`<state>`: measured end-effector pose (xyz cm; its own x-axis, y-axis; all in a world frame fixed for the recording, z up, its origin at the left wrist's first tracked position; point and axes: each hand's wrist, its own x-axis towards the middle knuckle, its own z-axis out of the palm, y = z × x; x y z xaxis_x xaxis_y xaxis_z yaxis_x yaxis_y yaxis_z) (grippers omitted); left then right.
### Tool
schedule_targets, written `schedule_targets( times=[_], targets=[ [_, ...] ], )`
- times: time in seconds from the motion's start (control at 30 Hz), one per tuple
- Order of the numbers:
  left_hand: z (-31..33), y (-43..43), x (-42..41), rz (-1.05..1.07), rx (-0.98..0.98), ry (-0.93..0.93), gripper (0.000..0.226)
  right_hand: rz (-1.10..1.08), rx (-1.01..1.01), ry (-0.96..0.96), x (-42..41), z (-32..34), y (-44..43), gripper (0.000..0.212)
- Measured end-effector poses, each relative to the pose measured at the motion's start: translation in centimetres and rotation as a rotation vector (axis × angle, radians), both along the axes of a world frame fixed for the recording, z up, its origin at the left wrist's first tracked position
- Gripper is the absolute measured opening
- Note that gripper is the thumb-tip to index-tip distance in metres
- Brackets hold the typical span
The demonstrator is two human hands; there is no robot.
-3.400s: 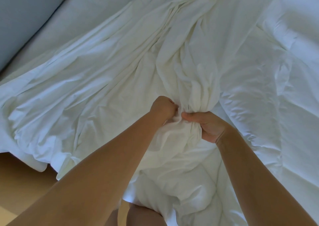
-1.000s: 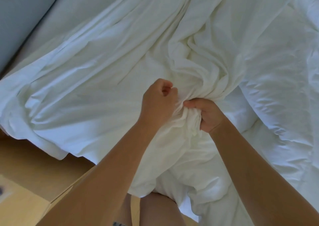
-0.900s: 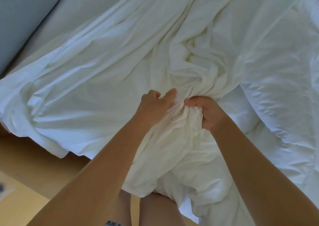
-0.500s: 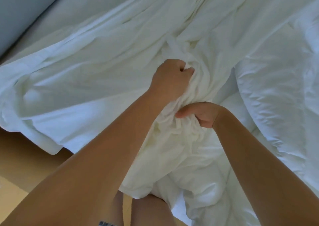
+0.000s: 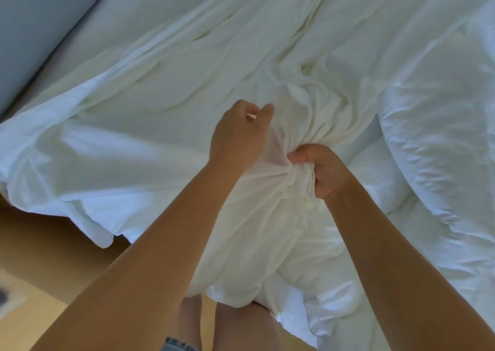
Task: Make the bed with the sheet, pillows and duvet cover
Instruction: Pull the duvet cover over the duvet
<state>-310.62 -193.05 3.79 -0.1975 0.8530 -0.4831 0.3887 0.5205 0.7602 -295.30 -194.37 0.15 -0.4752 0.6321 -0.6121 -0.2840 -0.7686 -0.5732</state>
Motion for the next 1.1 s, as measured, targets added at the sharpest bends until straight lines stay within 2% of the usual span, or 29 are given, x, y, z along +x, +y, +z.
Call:
schedule_targets(
  times=[0.03, 0.07, 0.1, 0.17, 0.23, 0.27, 0.37, 0.43, 0.53, 0.6, 0.63, 0.7, 0.73, 0.8, 0.87, 0.93, 1.0, 1.1],
  targets=[
    [-0.8, -1.1, -1.2, -0.095, -0.151, 0.091, 0.050, -0.012, -0.004, 0.012, 0.0, 0.0, -0.1, 0.029],
    [-1.5, -2.4, -2.0, -0.161, -0.343, 0.085, 0.073, -0.007, -0.011, 0.017, -0.1, 0.0, -0.1, 0.029],
    [-1.9, -3.4, -2.5, -0.160, -0.527, -0.012, 0.089, 0.013, -0.020, 0.019, -0.2, 0.0, -0.1, 0.028],
    [-2.1, -4.1, -2.9, -0.085, -0.710, -0.256, 0.091, 0.072, -0.040, -0.002, -0.5, 0.0, 0.4, 0.028],
    [-2.7, -2.9, -2.9, -0.016, -0.730, -0.420, 0.081, 0.143, -0.046, -0.048, -0.9, 0.1, 0.9, 0.026],
    [-3.1, -2.2, -2.7, -0.030, -0.711, -0.440, 0.071, 0.179, -0.047, -0.076, -1.0, 0.2, 1.2, 0.025],
    [-3.2, -0.4, -1.9, -0.139, -0.641, -0.342, 0.027, 0.239, -0.082, -0.154, -0.9, 0.3, 1.5, 0.032],
    [-2.8, 0.8, -1.7, -0.074, -0.520, -0.396, 0.010, 0.249, -0.105, -0.176, -0.8, 0.4, 1.4, 0.041],
    [-1.2, 3.3, -0.8, 0.152, -0.202, -0.677, 0.015, 0.260, -0.084, -0.153, -1.3, 0.6, 1.6, 0.039],
    [0.1, 4.8, 0.9, 0.119, -0.098, -0.748, 0.018, 0.251, -0.066, -0.074, -1.9, 0.9, 2.0, 0.044],
    [0.7, 5.4, 1.9, 0.074, -0.093, -0.743, 0.016, 0.229, -0.049, -0.034, -2.2, 0.9, 2.1, 0.045],
    [1.3, 6.3, 3.4, 0.005, -0.127, -0.743, 0.014, 0.140, -0.027, 0.006, -3.0, 0.6, 2.2, 0.031],
    [1.4, 6.6, 3.9, -0.002, -0.151, -0.764, 0.014, 0.063, -0.035, -0.013, -3.5, 0.3, 2.1, 0.024],
    [1.5, 7.2, 4.3, 0.019, -0.188, -0.805, 0.013, -0.070, -0.074, -0.063, -3.9, -0.4, 1.7, 0.022],
    [1.4, 7.5, 4.4, 0.054, -0.174, -0.802, 0.015, -0.058, -0.087, -0.057, -4.0, -0.5, 1.7, 0.020],
    [1.2, 7.6, 3.7, 0.088, -0.112, -0.743, 0.019, 0.035, -0.082, -0.057, -3.5, -0.1, 2.0, 0.022],
    [0.6, 7.2, 1.9, 0.050, -0.032, -0.596, 0.022, 0.065, -0.100, -0.080, -2.5, 0.1, 2.1, 0.031],
    [-0.7, 4.0, -1.7, -0.067, 0.079, -0.197, 0.019, 0.016, -0.093, -0.077, -1.3, -0.1, 1.5, 0.021]
  ],
)
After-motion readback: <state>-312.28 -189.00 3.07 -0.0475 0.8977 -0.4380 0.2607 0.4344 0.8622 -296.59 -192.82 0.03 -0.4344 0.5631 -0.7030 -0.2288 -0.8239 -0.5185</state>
